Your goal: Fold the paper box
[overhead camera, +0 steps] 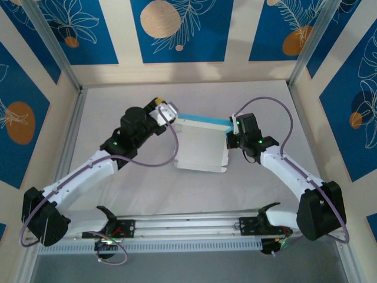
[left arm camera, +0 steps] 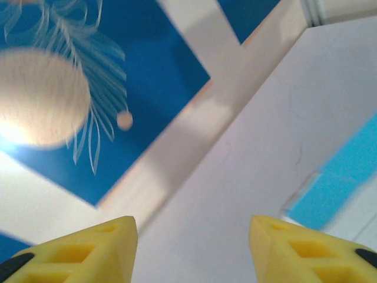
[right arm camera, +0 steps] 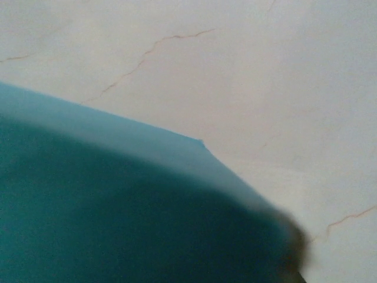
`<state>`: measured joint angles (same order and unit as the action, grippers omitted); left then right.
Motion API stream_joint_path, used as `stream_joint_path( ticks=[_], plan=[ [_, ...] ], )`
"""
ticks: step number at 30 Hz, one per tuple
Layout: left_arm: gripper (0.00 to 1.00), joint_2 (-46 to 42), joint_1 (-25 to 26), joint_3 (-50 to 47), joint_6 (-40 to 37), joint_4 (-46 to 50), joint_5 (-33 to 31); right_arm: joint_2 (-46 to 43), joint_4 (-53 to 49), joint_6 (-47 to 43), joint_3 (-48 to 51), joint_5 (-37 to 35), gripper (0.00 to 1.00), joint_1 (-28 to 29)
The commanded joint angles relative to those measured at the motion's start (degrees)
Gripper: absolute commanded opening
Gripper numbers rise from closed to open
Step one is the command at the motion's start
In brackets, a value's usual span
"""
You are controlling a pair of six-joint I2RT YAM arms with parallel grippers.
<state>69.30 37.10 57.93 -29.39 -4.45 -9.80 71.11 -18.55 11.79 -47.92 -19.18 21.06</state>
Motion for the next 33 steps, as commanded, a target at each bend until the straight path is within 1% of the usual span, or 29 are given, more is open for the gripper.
stream_joint_path(
  ticks=[1,4,6,8,11,13,15,16,18,20,22,26,27,33],
  plan=[
    [0.51,-1.9,-1.1,1.6,13.5,8.2,2.5,1.2,-0.8,6.4,0.9,0.0,0.0,0.0],
    [0.57,-4.0,-3.1,1.5,21.6,11.3,-0.4,2.8,-0.8,7.2,0.2,-1.0,0.0,1.0],
    [0.58,-4.5,-5.7,3.3,26.8,16.1,1.5,2.8,-1.0,6.8,0.2,-3.0,0.0,2.0],
    [0.55,-3.5,-7.8,6.9,32.8,22.2,7.0,2.5,-0.9,7.1,0.7,-3.4,0.0,2.3],
    [0.47,-0.8,-8.6,12.1,41.8,27.7,15.8,2.7,-1.1,6.6,0.8,-4.7,0.0,3.2],
    [0.44,1.4,-8.6,15.5,47.3,30.8,18.1,3.4,-1.6,6.5,0.6,-5.9,0.0,4.0],
    [0.45,3.5,-8.9,19.6,51.9,35.1,18.6,3.7,-2.3,6.4,0.5,-7.8,0.0,5.3],
    [0.47,4.6,-9.4,21.7,54.5,37.2,20.4,3.6,-2.4,6.2,0.6,-8.6,0.0,5.9],
    [0.48,7.0,-10.2,24.2,59.6,39.4,25.2,3.6,-2.1,5.8,0.9,-10.0,0.0,7.2],
    [0.48,9.5,-10.4,23.5,67.1,38.7,30.6,4.0,-1.8,5.2,0.7,-11.0,0.0,8.2],
    [0.49,12.1,-10.4,22.8,72.0,38.1,35.9,5.0,-1.5,4.7,0.2,-12.9,0.0,9.4],
    [0.48,14.7,-10.4,22.6,74.2,39.6,38.2,6.9,-0.7,3.9,-0.5,-16.7,0.0,12.0],
    [0.5,15.0,-10.4,22.6,74.0,40.0,38.3,6.9,-0.4,3.8,-0.4,-17.1,0.0,12.4],
    [0.51,16.8,-10.4,24.1,68.6,45.8,36.3,7.4,0.4,3.3,-0.1,-19.2,0.0,14.3]
  ],
)
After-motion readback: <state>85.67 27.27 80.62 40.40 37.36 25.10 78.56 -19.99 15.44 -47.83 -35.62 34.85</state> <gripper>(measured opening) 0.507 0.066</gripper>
